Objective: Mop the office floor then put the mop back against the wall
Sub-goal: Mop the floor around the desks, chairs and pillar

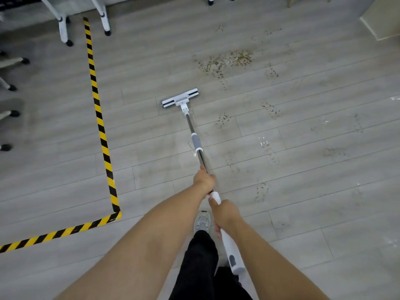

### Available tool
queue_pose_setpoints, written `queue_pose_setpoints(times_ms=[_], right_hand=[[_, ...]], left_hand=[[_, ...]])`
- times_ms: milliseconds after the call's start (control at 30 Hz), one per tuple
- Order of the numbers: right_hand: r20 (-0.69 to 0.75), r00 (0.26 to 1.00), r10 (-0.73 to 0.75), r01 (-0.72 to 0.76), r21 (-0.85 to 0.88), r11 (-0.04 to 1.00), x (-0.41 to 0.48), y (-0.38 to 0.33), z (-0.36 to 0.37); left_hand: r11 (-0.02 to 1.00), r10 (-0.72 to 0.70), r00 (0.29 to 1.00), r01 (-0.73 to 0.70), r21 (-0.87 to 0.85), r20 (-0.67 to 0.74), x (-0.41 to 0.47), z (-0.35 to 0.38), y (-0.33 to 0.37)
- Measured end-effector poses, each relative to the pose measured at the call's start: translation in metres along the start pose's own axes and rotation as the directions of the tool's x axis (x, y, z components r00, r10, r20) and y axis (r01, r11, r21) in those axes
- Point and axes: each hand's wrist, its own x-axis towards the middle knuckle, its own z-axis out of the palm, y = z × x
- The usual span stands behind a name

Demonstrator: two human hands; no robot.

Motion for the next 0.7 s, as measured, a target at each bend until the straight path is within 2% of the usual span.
queue_pose_setpoints(times_ms=[267, 400, 500, 700], right_hand=[[0.01, 0.999, -0.03, 0.029, 0.152, 0.988, 0.04, -0.127, -0.004], [0.008, 0.999, -0.053, 0.051, 0.164, 0.985, 0.057, -0.17, -0.008], [0.005, 0.999, -0.041, 0.04, 0.157, 0.987, 0.064, -0.169, -0.006], [0.007, 1.0, -0.021, 0.019, 0.184, 0.983, 0.071, -0.112, 0.011]], left_hand=[[0.998, 0.02, 0.999, -0.022, -0.063, -0.039, 0.086, -0.088, 0.058], [0.992, 0.01, 1.0, -0.012, -0.127, -0.018, 0.118, -0.117, 0.079], [0.996, 0.008, 1.0, -0.007, -0.092, 0.01, 0.121, -0.118, 0.078], [0.999, 0.024, 0.999, -0.023, -0.028, 0.024, 0.099, -0.084, 0.045]])
